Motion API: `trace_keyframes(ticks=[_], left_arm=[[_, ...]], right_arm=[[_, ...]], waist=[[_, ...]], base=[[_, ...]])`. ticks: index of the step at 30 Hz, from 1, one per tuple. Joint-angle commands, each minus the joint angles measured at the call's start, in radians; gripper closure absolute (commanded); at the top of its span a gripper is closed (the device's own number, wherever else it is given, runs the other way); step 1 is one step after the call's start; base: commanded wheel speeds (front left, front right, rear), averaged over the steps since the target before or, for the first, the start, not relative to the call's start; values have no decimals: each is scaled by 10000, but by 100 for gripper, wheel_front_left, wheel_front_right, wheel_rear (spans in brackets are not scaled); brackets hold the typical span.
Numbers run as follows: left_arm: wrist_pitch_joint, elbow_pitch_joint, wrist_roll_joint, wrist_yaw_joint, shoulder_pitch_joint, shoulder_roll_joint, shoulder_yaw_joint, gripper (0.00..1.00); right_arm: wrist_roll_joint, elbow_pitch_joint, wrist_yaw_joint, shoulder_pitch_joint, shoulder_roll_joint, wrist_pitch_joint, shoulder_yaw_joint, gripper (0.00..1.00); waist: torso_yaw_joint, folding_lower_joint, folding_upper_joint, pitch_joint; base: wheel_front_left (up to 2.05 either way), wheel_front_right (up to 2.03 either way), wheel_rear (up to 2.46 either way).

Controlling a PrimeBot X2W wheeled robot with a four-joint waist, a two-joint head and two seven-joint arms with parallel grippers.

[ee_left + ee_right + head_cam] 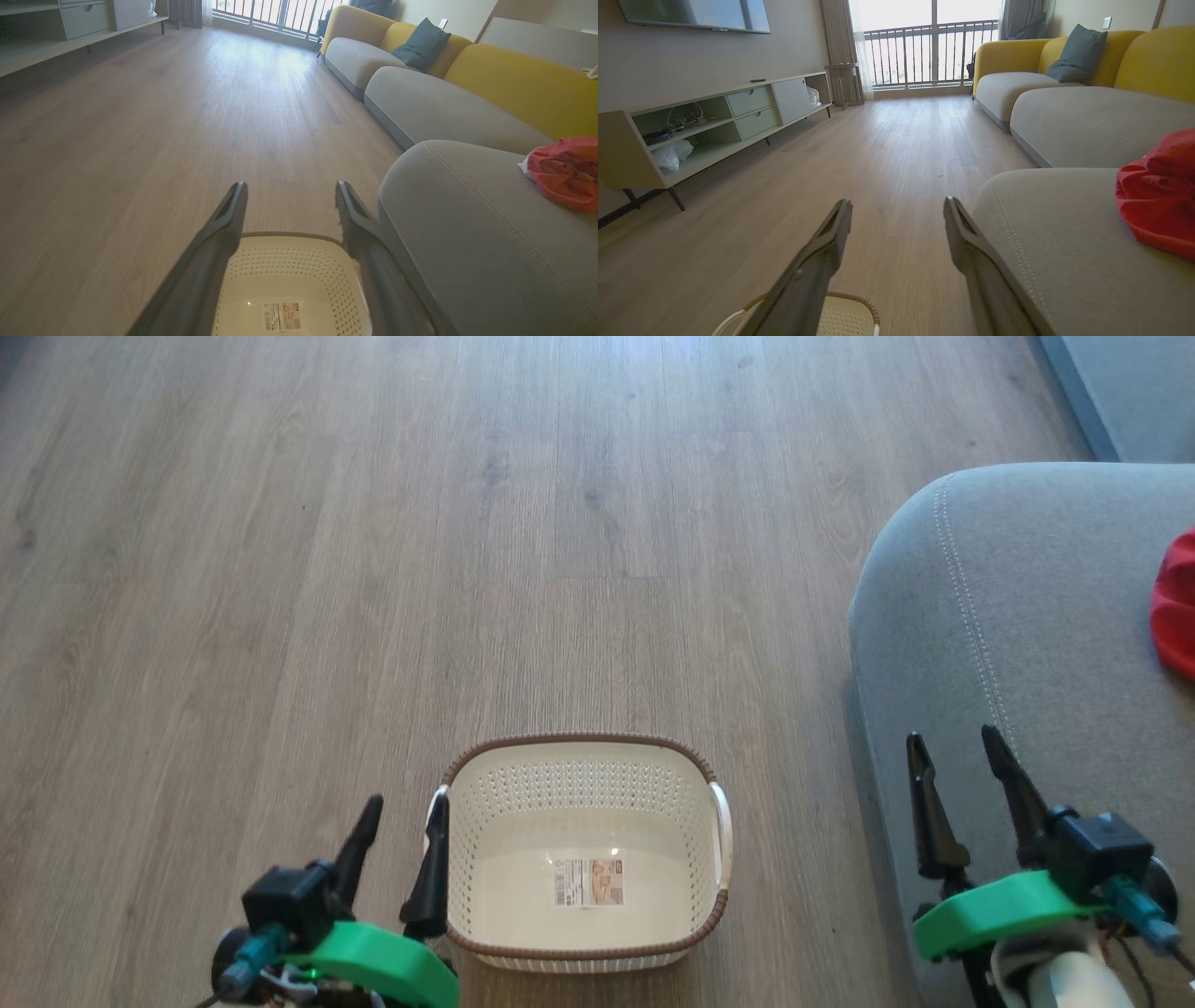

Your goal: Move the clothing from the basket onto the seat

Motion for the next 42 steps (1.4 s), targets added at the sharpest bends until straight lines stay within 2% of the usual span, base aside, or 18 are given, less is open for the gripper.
trace_keyframes(ticks=[1,5,42], left_arm=[[0,84,-15,-2,1,0,-2,100],[55,683,-51,2,154,2,-95,100],[958,741,-3968,-366,-341,147,701,100]], right_arm=[[0,2,0,0,0,0,0,100],[55,607,0,150,11,27,33,100],[4395,739,-1,-295,-22,1082,-205,100]], waist=[[0,0,0,1],[-2,1,0,1],[-143,1,0,4]], base=[[0,0,0],[0,0,0],[0,0,0]])
